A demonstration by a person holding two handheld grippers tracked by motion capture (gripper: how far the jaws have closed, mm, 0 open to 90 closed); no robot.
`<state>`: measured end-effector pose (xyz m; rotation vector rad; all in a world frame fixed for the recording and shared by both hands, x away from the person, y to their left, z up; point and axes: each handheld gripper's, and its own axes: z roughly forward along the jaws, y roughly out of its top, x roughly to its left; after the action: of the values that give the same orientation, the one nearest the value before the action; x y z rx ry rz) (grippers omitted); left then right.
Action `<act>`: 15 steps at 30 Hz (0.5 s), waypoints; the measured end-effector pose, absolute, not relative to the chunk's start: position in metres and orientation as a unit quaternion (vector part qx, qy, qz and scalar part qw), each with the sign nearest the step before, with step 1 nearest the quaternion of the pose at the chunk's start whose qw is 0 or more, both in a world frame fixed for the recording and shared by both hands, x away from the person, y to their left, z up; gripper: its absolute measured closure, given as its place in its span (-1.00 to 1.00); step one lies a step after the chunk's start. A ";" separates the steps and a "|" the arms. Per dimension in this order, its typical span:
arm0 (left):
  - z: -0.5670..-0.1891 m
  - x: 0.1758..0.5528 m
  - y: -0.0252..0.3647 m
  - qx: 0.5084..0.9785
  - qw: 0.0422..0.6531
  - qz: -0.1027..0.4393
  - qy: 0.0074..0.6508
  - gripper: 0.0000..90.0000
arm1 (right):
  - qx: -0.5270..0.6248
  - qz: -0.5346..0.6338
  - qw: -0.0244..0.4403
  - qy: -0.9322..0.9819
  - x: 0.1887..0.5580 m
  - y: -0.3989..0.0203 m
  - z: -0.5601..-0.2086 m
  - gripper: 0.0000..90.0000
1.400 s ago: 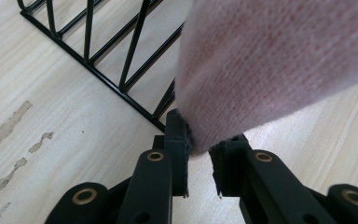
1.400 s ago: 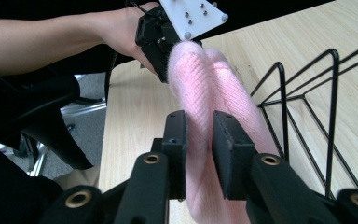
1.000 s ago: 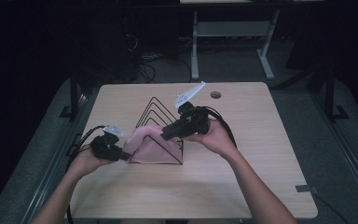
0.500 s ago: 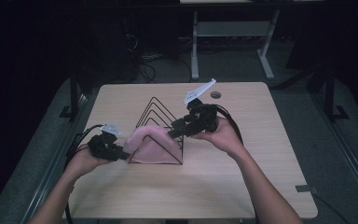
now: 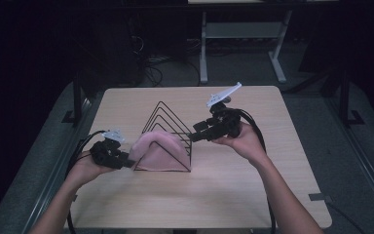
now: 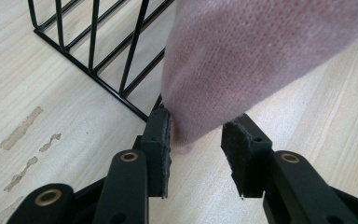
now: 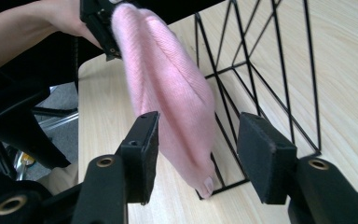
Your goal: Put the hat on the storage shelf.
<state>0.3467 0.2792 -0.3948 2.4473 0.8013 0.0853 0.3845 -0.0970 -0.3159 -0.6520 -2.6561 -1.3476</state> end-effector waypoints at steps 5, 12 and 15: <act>-0.394 0.346 0.280 0.912 0.280 0.031 0.298 0.33 | -0.225 -0.441 0.044 -0.868 0.385 -0.106 -0.318 0.05; -0.393 0.345 0.280 0.909 0.288 0.030 0.301 0.30 | -0.247 -0.437 0.040 -0.864 0.385 -0.119 -0.325 0.00; -0.393 0.344 0.280 0.907 0.290 0.029 0.303 0.28 | -0.252 -0.435 0.037 -0.864 0.385 -0.123 -0.326 -0.01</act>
<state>0.3445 0.2803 -0.3932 2.4195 0.8086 0.0769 0.3846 -0.1227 -0.3265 -0.7736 -2.6511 -1.3336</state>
